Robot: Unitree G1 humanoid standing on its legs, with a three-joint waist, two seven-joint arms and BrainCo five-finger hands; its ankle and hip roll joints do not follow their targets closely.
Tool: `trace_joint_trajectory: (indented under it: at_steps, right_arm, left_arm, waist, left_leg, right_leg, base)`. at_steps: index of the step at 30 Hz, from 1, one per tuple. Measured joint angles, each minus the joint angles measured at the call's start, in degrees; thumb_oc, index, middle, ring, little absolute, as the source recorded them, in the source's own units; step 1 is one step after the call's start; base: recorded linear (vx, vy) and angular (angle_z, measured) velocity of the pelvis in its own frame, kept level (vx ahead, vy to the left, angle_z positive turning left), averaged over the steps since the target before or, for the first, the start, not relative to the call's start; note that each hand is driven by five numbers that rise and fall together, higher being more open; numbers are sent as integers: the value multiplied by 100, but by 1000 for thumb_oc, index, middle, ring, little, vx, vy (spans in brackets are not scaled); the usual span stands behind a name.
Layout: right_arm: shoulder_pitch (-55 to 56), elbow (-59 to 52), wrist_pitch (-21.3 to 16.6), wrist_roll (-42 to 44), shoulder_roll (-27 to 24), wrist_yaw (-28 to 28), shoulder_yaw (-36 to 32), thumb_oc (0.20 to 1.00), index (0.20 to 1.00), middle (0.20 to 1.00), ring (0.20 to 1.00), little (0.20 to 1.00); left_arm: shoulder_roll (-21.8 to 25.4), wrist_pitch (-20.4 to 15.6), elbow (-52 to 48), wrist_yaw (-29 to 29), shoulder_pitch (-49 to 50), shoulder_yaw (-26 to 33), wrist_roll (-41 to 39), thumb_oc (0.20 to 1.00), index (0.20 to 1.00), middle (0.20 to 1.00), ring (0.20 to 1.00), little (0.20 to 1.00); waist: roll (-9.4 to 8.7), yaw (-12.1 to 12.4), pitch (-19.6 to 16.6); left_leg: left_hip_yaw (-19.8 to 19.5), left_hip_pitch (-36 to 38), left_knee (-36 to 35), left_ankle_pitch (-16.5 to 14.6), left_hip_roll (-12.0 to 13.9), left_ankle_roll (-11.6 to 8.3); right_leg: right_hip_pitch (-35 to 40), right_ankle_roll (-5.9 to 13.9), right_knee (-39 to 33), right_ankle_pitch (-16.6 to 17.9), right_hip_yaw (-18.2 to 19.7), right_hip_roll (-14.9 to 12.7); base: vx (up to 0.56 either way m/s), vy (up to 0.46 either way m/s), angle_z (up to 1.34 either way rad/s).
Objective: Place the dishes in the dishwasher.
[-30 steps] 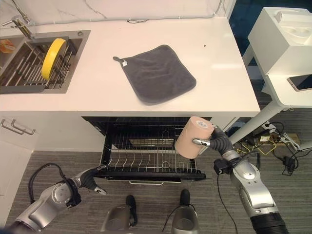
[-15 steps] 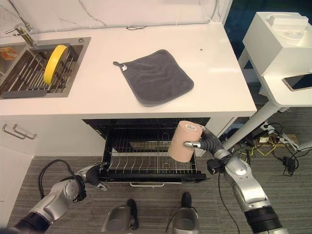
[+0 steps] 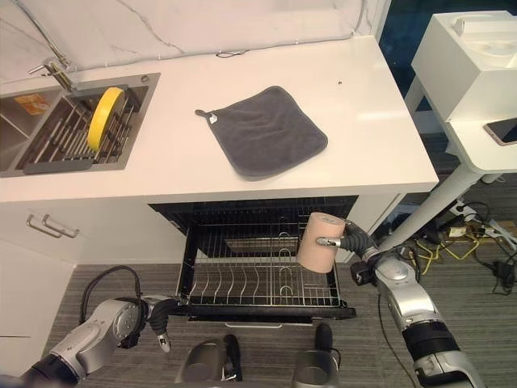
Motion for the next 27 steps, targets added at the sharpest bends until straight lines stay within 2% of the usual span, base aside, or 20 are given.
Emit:
trace_joint_trajectory:
  at_steps: [2, 4, 8, 10, 11, 12, 13, 14, 15, 16, 18, 20, 23, 27]
  right_arm:
    - [-63, 133, 35, -8, 1, 0, 0, 200, 200, 200, 200, 200]
    - [-204, 328, 46, -117, -8, 2, 1, 200, 200, 200, 200, 200]
    - [-373, 445, 169, -266, 6, 11, 131, 200, 200, 200, 200, 200]
    - [-614, 794, 272, -348, 10, 27, 235, 200, 200, 200, 200, 200]
    - [-701, 938, 278, -372, 8, 28, 235, 200, 200, 200, 200, 200]
    - [-839, 1167, 291, -468, 5, 28, 247, 200, 200, 200, 200, 200]
    - [-933, 1307, 300, -538, -2, 35, 276, 200, 200, 200, 200, 200]
    - [-924, 1303, 302, -563, -52, 46, 279, 200, 200, 200, 200, 200]
    - [-880, 1302, 308, -570, -85, 52, 275, 200, 200, 200, 200, 200]
    - [-862, 1396, 389, -658, -183, 68, 324, 200, 200, 200, 200, 200]
    - [-873, 1586, 484, -796, -238, 71, 439, 200, 200, 200, 200, 200]
    - [-943, 1959, 495, -945, -251, 28, 470, 200, 200, 200, 200, 200]
    - [-1030, 2462, 485, -1008, -291, -57, 461, 200, 200, 200, 200, 200]
    - [-1176, 2909, 449, -1012, -499, -106, 478, 200, 200, 200, 200, 200]
  left_arm:
    - [-93, -18, 131, -39, 19, -56, 2, 1000, 1000, 1000, 1000, 1000]
    - [-369, -10, 422, -14, -2, -21, 20, 1000, 1000, 1000, 1000, 1000]
    - [-528, -145, 553, -15, -58, -32, 20, 1000, 1000, 1000, 1000, 1000]
    - [-642, -202, 774, -9, -57, -32, 173, 1000, 1000, 1000, 1000, 1000]
    - [-666, -210, 825, 30, -60, -26, 239, 1000, 1000, 1000, 1000, 1000]
    - [-710, -210, 961, 255, -129, 27, 253, 1000, 1000, 1000, 1000, 1000]
    - [-756, -262, 1095, 362, -181, -15, 224, 1000, 1000, 1000, 1000, 1000]
    - [-808, -296, 1104, 359, -161, -87, 224, 1000, 1000, 1000, 1000, 1000]
    - [-881, -300, 1144, 367, -72, -112, 219, 1000, 1000, 1000, 1000, 1000]
    - [-931, -326, 1226, 445, -83, -92, 195, 1000, 1000, 1000, 1000, 1000]
    - [-969, -347, 1281, 574, -48, -205, 171, 1000, 1000, 1000, 1000, 1000]
    - [-997, -291, 1308, 736, 24, -328, 0, 1000, 1000, 1000, 1000, 1000]
    - [-945, -175, 1123, 762, 45, -346, -2, 1000, 1000, 1000, 1000, 1000]
    - [-836, -119, 736, 749, 189, -433, -1, 1000, 1000, 1000, 1000, 1000]
  waist:
    - [25, 37, 1]
    - [2, 39, 5]
    - [-2, 44, 2]
    - [45, 72, -26]
    - [74, 73, -30]
    - [18, 93, 3]
    - [4, 103, -3]
    - [112, 63, -66]
    - [206, -7, -124]
    - [211, 6, -114]
    - [284, 120, -115]
    - [444, 153, -99]
    - [500, 155, -96]
    - [603, 177, -60]
  left_leg:
    - [-132, -215, 489, 19, -31, -25]
    - [-227, -540, 1045, 188, -158, -163]
    - [-200, -537, 1044, 193, -307, -164]
    - [-129, -402, 903, 196, -275, -163]
    - [-136, -439, 1015, 218, -221, -195]
    - [-155, -711, 1411, 367, -165, -322]
    - [-129, -576, 1030, 311, -176, -299]
    - [-129, -330, 201, 375, -183, -256]
    - [-94, 126, -455, 217, -264, -109]
    - [-121, 97, -509, 212, -327, -100]
    - [-130, 92, -484, 211, -331, -99]
    - [-172, 78, -414, 214, -291, -101]
    - [-241, 72, -237, 216, -339, -101]
    - [-259, 110, -348, 215, -418, -101]
  right_leg:
    - [101, -17, -133, 12, -6, -44]
    - [133, -38, -205, 27, -2, -213]
    - [133, -31, -94, 26, -23, -332]
    - [190, 91, -84, 45, -37, -312]
    - [231, 121, -112, 55, -48, -302]
    - [284, 119, -149, 52, -50, -323]
    - [309, 106, -146, 23, 6, -382]
    - [307, 182, -94, -24, 15, -345]
    - [303, 277, -12, -101, 51, -349]
    - [281, 342, 25, -142, -14, -422]
    - [310, 346, 25, -144, -55, -420]
    - [386, 362, 16, -158, -138, -376]
    - [488, 387, 17, -180, -162, -404]
    - [495, 437, 82, -214, -220, -489]
  base:
    - [9, 49, -3]
    - [15, 52, 1]
    - [19, 81, 7]
    - [44, 104, 8]
    - [40, 99, 5]
    - [20, 61, -13]
    - [13, 83, -22]
    - [19, 97, -27]
    - [31, 124, 3]
    - [33, 80, 14]
    - [71, 88, 15]
    - [68, 65, 15]
    - [54, 62, 6]
    - [19, 30, 10]
